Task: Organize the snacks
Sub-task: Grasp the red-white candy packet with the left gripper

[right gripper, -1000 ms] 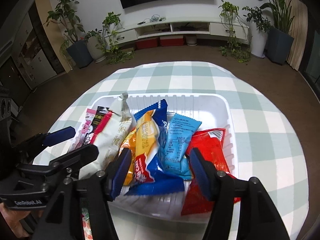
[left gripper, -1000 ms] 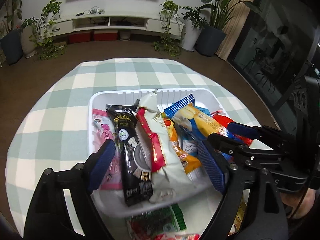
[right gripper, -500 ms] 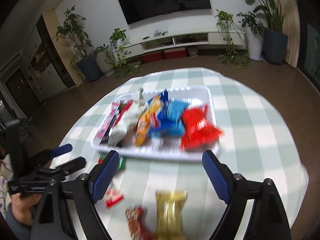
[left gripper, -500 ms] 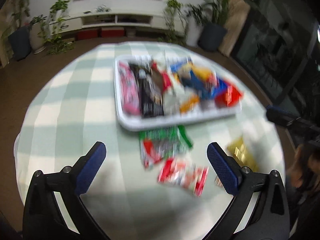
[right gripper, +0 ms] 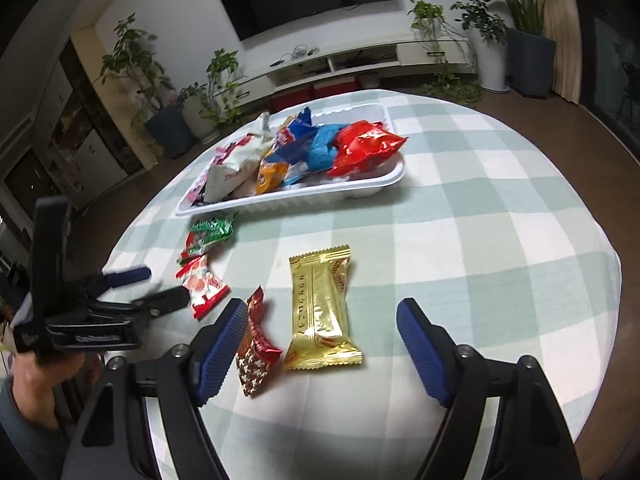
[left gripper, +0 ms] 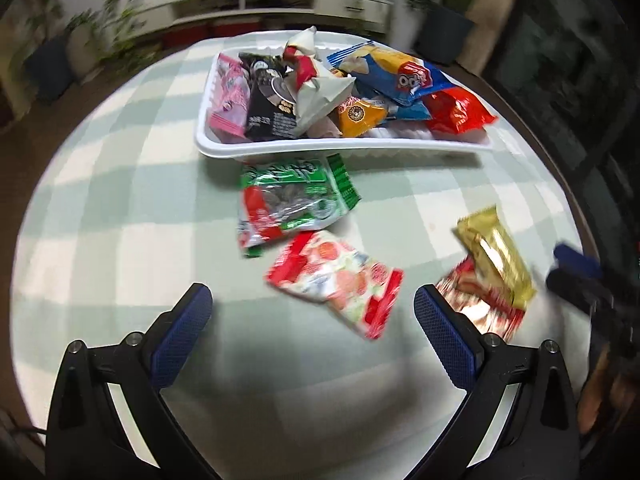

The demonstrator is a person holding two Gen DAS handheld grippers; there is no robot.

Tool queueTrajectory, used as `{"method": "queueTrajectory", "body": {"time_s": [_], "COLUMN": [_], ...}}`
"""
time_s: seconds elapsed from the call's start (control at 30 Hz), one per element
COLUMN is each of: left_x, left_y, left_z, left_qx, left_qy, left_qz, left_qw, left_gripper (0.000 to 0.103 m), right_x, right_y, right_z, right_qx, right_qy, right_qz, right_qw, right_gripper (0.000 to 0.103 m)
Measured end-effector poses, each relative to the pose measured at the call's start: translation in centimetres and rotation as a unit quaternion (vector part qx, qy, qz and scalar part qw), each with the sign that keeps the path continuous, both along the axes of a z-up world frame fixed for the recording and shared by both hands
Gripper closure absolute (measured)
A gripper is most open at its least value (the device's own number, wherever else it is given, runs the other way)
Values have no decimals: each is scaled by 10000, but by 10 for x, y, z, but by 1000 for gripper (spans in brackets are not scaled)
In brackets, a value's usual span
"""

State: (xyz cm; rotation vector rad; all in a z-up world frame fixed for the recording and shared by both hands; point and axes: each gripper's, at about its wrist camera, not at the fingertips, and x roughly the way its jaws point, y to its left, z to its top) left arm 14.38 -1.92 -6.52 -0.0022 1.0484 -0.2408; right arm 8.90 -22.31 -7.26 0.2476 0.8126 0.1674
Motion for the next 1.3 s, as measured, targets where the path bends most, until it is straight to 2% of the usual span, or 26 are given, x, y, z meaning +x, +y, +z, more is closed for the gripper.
{"method": "queueTrajectory", "body": {"time_s": [0.07, 0.17, 0.27, 0.33, 0.47, 0.7, 0.93, 1.17, 1.3], "left_x": [11, 22, 33, 38, 29, 9, -11, 7, 14], "left_y": [-10, -16, -23, -22, -22, -6, 10, 9, 11], "left_z": [-1, 0, -4, -11, -11, -9, -5, -10, -9], "left_qx": [173, 67, 184, 218, 306, 335, 489, 658, 615], "left_qy": [-51, -66, 12, 172, 117, 33, -46, 29, 76], "left_qz": [232, 622, 717, 694, 610, 417, 354, 103, 72], "left_qw": [9996, 9980, 9973, 9972, 9976, 9986, 9982, 9978, 9981], "left_gripper": [1, 1, 1, 5, 11, 32, 33, 34, 41], "right_x": [-1, -5, -6, -7, -9, -10, -10, -10, -9], "right_y": [0, 0, -1, 0, 3, 6, 7, 8, 7], "right_z": [-2, -4, -6, -7, -6, -8, -9, -12, -14], "right_qx": [-17, -2, -10, -38, -130, -171, -234, -273, -278], "right_qy": [-4, -50, -54, -54, -103, -78, -38, -10, 19], "right_qz": [12, 33, 33, 47, 91, 108, 98, 79, 53], "right_qw": [10000, 10000, 10000, 10000, 9998, 9998, 9997, 9996, 9996], "right_gripper": [23, 23, 23, 23, 23, 23, 23, 23, 23]}}
